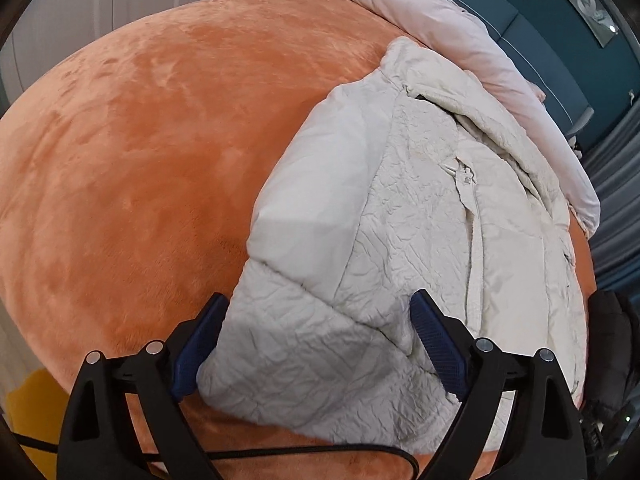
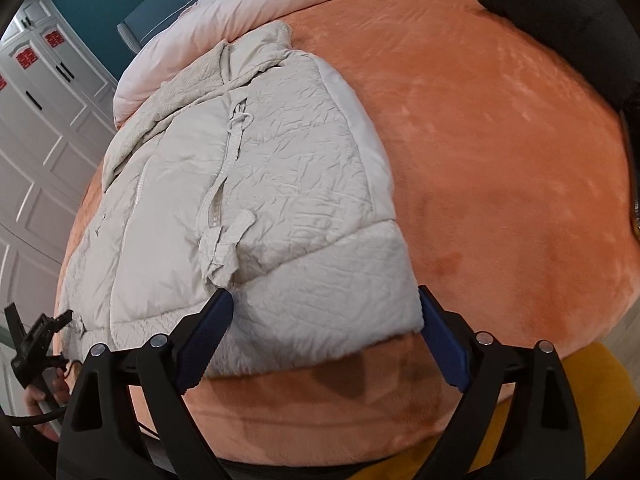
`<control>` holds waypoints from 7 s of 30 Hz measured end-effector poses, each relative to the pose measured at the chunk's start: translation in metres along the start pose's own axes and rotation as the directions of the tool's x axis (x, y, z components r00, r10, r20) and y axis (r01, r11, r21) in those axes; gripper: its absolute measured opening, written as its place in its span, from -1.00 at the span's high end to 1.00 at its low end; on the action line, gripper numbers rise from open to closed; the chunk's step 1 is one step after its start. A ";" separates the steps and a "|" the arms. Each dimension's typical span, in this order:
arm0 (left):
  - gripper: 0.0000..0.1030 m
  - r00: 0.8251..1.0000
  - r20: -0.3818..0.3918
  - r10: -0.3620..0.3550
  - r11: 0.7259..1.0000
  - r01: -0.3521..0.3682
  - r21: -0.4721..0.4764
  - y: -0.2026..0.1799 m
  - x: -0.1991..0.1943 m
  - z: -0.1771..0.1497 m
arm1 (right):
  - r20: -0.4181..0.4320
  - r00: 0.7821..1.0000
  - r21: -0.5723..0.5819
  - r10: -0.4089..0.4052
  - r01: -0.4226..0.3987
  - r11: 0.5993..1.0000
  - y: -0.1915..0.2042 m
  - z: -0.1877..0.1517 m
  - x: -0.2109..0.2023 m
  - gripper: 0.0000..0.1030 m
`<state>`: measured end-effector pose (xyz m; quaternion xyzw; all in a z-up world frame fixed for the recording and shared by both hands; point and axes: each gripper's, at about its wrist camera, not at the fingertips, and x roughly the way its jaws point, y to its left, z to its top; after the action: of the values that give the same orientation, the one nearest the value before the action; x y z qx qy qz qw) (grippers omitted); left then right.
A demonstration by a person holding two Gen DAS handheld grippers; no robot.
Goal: Fold large clothes
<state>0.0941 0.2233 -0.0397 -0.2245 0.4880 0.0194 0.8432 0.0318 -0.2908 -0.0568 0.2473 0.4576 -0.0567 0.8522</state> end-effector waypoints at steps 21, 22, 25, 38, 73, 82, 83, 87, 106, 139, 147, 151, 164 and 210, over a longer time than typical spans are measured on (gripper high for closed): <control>-0.24 0.986 0.000 -0.168 0.980 0.167 -0.112 0.028 -0.056 -0.018 | 0.047 0.998 0.002 0.031 -0.031 1.000 0.002 0.005 -0.024 -0.61; -0.34 0.987 0.020 -0.162 0.980 0.163 -0.110 0.030 -0.060 -0.015 | 0.051 0.998 -0.005 0.032 -0.032 0.999 0.003 0.005 -0.024 -0.68; -0.37 0.992 0.016 -0.123 0.990 0.123 -0.073 0.027 -0.050 -0.004 | 0.028 0.999 -0.001 0.020 -0.020 1.000 0.004 0.007 -0.012 -0.69; 0.74 0.984 -0.012 -0.178 0.983 0.178 0.048 -0.007 -0.024 -0.004 | 0.068 0.995 -0.091 0.069 -0.063 0.994 0.030 0.011 -0.013 0.58; 0.86 0.887 0.350 -0.302 0.945 0.232 0.228 -0.102 -0.161 0.071 | 0.442 0.864 -0.273 0.243 -0.128 0.953 0.093 0.080 -0.153 0.63; 0.84 0.933 0.317 -0.171 0.976 0.118 0.182 -0.116 -0.062 0.127 | 0.415 0.886 -0.220 0.207 -0.123 0.968 0.103 0.136 -0.074 0.55; 0.83 0.937 0.310 -0.159 0.979 0.109 0.172 -0.116 -0.052 0.131 | 0.410 0.889 -0.216 0.202 -0.120 0.969 0.105 0.141 -0.067 0.54; 0.77 0.956 0.279 -0.091 0.990 0.055 0.133 -0.112 -0.008 0.142 | 0.385 0.906 -0.195 0.175 -0.105 0.975 0.107 0.155 -0.031 0.39; 0.56 0.964 0.224 -0.144 0.987 0.122 0.107 -0.093 -0.018 0.167 | 0.359 0.912 -0.203 0.200 -0.133 0.970 0.100 0.160 -0.029 0.09; -0.65 0.945 0.319 -0.072 0.903 -0.075 0.423 -0.157 0.086 0.070 | 0.251 0.962 -0.473 0.109 0.024 0.881 0.139 0.097 0.086 0.14; -0.64 0.959 0.273 -0.072 0.914 -0.046 0.404 -0.154 0.082 0.079 | 0.185 0.975 -0.436 0.123 -0.031 0.899 0.137 0.109 0.076 0.12; -0.63 0.936 0.338 -0.102 0.923 -0.038 0.383 -0.155 0.034 0.099 | 0.245 0.949 -0.460 0.196 -0.065 0.886 0.161 0.124 0.033 0.12; -0.62 0.948 0.309 0.082 0.945 -0.173 0.278 -0.120 0.091 0.145 | -0.002 0.966 -0.532 0.260 -0.221 0.817 0.327 0.206 0.147 0.12; -0.70 0.940 0.316 0.129 0.944 -0.214 0.252 -0.115 0.123 0.132 | 0.049 0.969 -0.356 0.243 -0.210 0.910 0.251 0.224 0.150 0.64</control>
<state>0.2952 0.1494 -0.0451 -0.0524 0.3724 0.0571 0.9248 0.3679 -0.1585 0.0173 0.1412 0.3885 0.1131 0.9035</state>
